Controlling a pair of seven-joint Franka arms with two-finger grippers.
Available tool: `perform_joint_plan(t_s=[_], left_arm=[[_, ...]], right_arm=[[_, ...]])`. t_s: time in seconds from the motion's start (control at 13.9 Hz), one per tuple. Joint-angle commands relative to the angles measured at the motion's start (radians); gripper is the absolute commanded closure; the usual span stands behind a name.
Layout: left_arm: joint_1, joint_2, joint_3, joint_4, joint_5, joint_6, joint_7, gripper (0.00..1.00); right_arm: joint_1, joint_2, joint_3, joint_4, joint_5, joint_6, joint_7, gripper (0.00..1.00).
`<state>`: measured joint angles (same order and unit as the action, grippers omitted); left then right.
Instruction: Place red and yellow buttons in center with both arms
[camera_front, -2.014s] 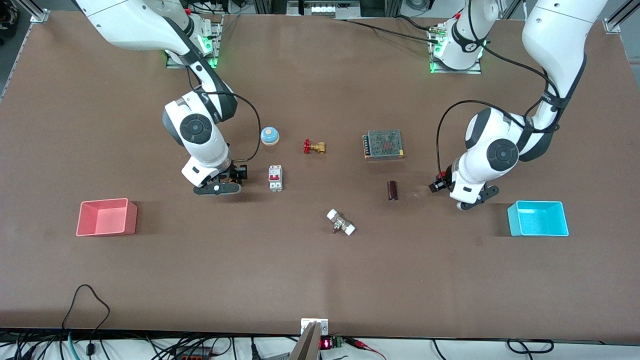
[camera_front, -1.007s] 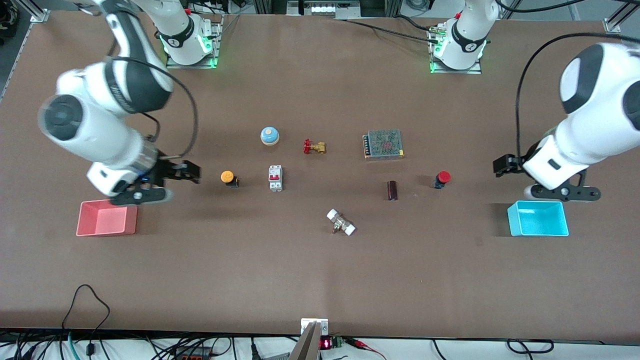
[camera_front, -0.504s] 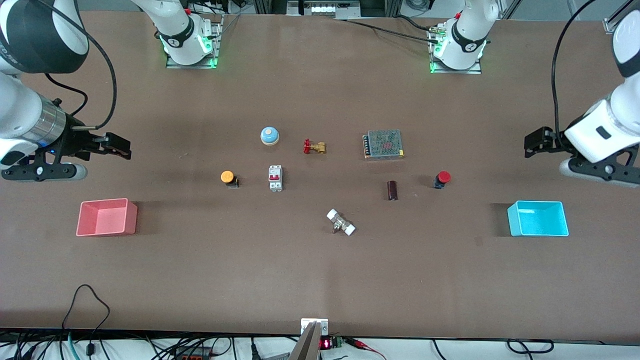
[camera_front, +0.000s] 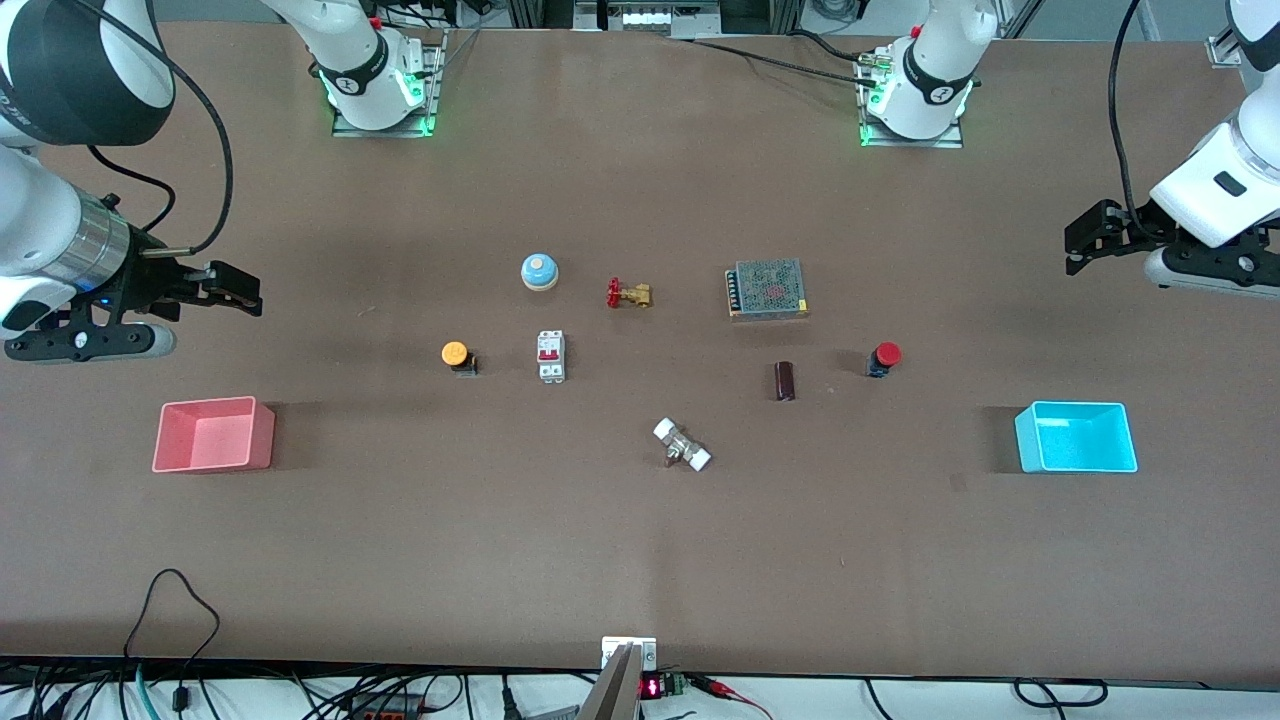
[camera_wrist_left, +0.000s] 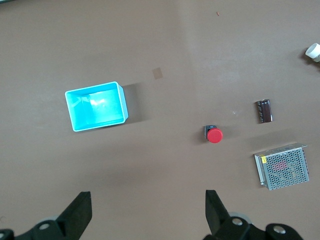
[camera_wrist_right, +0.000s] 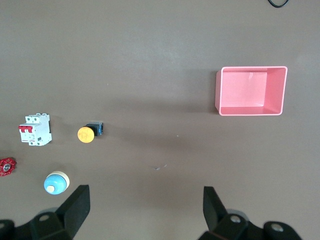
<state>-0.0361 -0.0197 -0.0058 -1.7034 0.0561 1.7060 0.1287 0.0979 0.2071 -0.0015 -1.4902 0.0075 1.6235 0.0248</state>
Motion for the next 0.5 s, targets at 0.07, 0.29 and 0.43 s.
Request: perform_joint_plan(t_s=[0.07,0.29,0.43], left_arm=[[-0.002,-0.003,0.003,0.001,-0.019,-0.002,0.028,0.00],[-0.002,-0.003,0.004,0.001,-0.019,-0.009,0.028,0.00],[-0.002,-0.003,0.004,0.001,-0.019,-0.023,0.028,0.00]], right_arm=[[0.005,-0.005,-0.017,0.007,0.019,-0.016,-0.022,0.00],[0.003,-0.005,-0.017,0.007,0.014,-0.014,-0.022,0.00],[0.003,-0.005,-0.015,0.007,0.019,-0.014,-0.022,0.00]])
